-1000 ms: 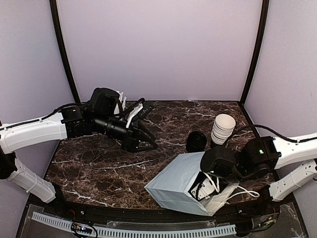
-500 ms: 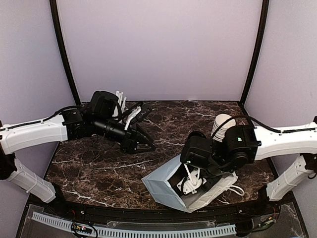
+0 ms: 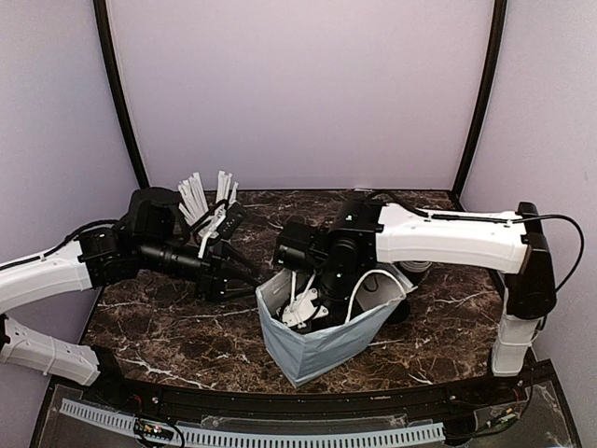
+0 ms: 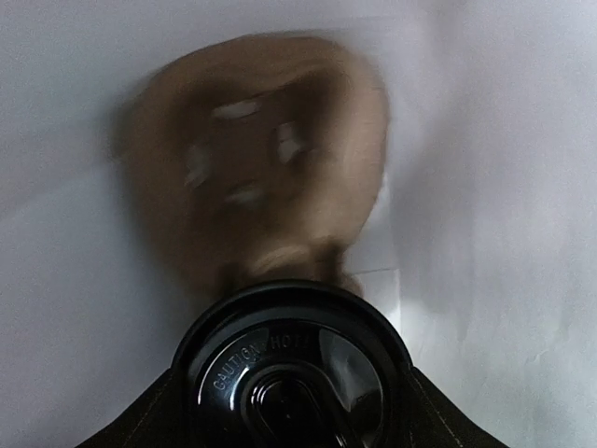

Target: Pack the takeout coffee

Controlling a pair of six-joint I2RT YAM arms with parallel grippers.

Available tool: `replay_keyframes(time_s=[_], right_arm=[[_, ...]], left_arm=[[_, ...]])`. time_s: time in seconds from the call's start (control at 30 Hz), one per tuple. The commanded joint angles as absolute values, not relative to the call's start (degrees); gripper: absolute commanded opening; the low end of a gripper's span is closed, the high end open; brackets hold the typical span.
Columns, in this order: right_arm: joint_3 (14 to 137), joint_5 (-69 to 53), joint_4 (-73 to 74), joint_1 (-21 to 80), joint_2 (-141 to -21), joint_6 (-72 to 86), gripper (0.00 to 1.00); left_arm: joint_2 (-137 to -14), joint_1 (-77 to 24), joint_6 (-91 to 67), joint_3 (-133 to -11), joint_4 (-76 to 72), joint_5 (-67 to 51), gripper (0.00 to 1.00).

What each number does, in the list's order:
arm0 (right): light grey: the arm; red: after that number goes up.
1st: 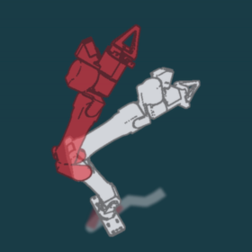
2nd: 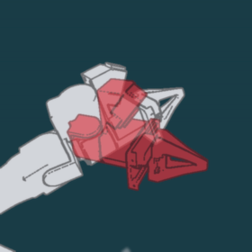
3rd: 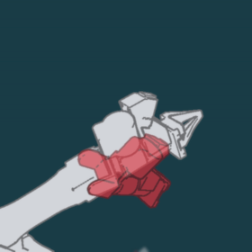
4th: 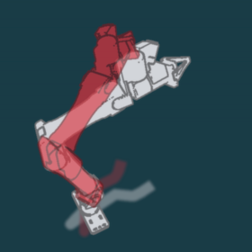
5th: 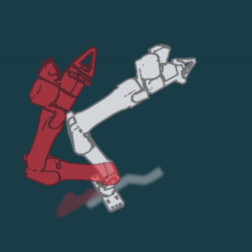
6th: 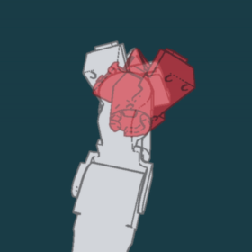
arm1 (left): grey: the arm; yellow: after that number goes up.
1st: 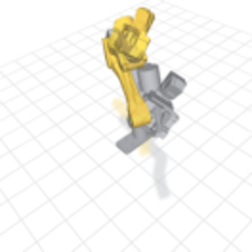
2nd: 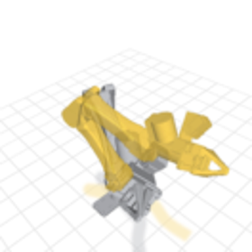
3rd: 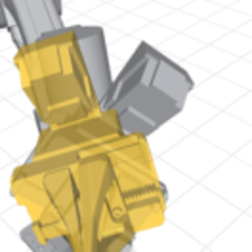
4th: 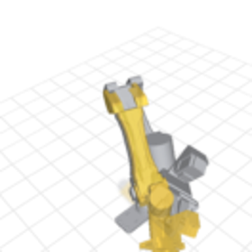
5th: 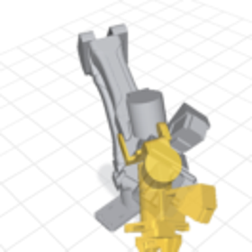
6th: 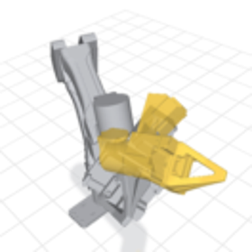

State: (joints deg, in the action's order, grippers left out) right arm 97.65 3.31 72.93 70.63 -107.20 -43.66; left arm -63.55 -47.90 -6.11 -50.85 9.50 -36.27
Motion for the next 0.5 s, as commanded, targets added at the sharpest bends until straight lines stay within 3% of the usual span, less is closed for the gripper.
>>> replay_keyframes(time_s=[0.0,0.47], right_arm=[[99.02,-5.56,79.64,66.46,-112.26,-40.21,0.41],[93.84,-3.35,77.33,63.29,-111.09,-40.63,0.40]], left_arm=[[-58.84,-47.39,-6.89,-47.84,8.43,-35.20,0.54],[-53.50,-47.26,-9.15,-46.37,8.81,-31.16,0.54]])
